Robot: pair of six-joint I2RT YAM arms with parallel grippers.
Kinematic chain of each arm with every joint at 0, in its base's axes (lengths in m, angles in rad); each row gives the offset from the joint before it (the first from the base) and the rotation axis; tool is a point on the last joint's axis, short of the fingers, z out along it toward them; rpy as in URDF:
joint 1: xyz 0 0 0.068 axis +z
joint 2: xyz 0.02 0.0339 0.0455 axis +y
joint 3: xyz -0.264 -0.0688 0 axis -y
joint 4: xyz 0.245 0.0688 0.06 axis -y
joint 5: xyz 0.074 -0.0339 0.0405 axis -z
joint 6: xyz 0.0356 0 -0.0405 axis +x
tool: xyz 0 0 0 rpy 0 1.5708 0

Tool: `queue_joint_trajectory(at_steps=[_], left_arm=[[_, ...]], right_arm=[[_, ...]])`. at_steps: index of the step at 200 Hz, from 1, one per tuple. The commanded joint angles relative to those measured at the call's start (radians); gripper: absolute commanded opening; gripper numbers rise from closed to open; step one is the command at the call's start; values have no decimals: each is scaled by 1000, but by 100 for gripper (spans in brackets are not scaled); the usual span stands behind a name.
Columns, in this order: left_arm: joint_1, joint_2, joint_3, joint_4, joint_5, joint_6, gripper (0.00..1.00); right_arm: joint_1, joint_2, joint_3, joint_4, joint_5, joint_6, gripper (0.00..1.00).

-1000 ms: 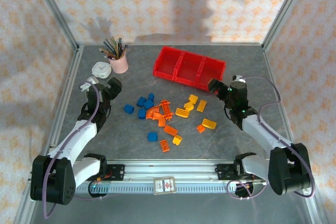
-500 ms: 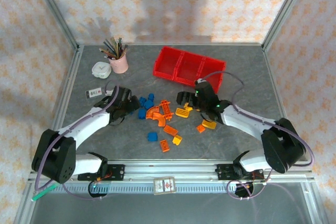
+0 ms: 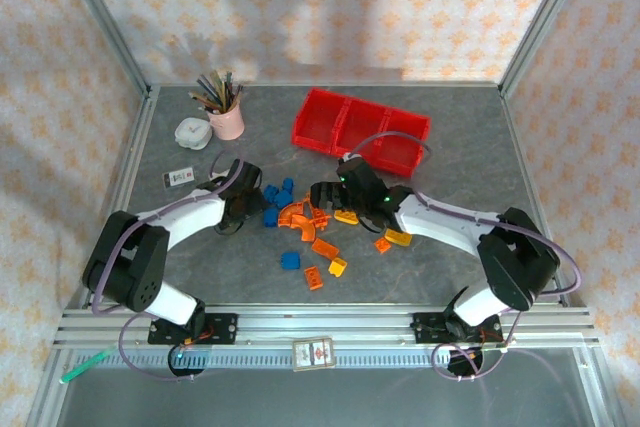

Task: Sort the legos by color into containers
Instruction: Pick up the lego from the middle-left of the table.

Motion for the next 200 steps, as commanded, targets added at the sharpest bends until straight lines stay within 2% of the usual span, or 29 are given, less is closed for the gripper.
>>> queue_joint_trajectory(at_steps=[1,64,136,200], left_arm=[[-5,37,41,39,-48,-60,83],[-5,85,44,102,-81,-160,70],[-5,86,19,107,-93,-166,54],[-5,83,11,85,-53,-162,52]], right_arm=[[6,15,37,-28,43,-23,100],[8,37,61,-32,46,-40,100],[8,58,77,-38,18,-40,100],[8,53,80,-58,21,-36,100]])
